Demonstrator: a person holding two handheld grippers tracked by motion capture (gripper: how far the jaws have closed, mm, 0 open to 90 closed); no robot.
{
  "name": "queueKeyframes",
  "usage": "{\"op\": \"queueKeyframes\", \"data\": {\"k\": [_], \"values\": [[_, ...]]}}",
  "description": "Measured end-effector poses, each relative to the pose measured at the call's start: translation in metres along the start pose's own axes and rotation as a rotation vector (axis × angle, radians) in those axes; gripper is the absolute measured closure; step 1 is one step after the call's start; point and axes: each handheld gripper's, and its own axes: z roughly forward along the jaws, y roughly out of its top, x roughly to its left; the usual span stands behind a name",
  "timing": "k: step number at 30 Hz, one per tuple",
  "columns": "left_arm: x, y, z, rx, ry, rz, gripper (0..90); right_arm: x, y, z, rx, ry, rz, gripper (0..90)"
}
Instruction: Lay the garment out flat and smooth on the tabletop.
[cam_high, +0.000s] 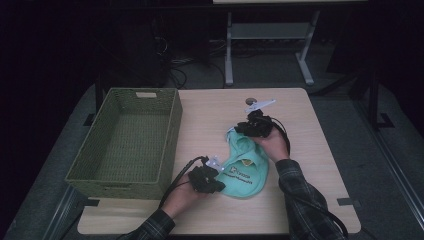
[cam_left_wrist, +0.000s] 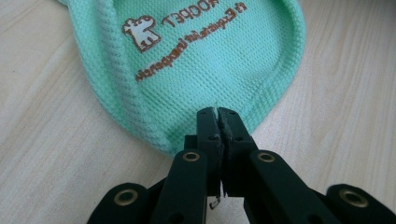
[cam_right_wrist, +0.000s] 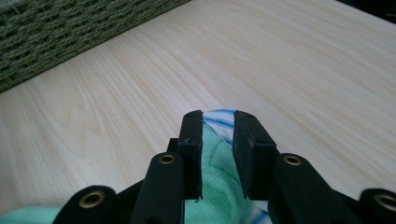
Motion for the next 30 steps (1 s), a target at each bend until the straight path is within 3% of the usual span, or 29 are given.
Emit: {"op": "queueKeyframes", "data": {"k": [14, 19, 24, 30], "values": [[0.001, 0.000, 0.000, 0.003, -0.001, 0.006, 87.7, 0.006, -0.006, 0.040, 0.103, -0.003, -0.029, 70.3], [0.000, 0.001, 0.000, 0.005, 0.002, 0.009, 87.9, 0.011, -0.011, 0.052, 0.141, -0.029, -0.062, 75.6], [0.000, 0.001, 0.000, 0.005, 0.001, 0.009, 87.9, 0.012, -0.012, 0.052, 0.137, -0.032, -0.068, 88.0], [0.000, 0.001, 0.000, 0.006, 0.002, 0.009, 87.9, 0.014, -0.009, 0.050, 0.133, -0.041, -0.074, 90.0]]}}
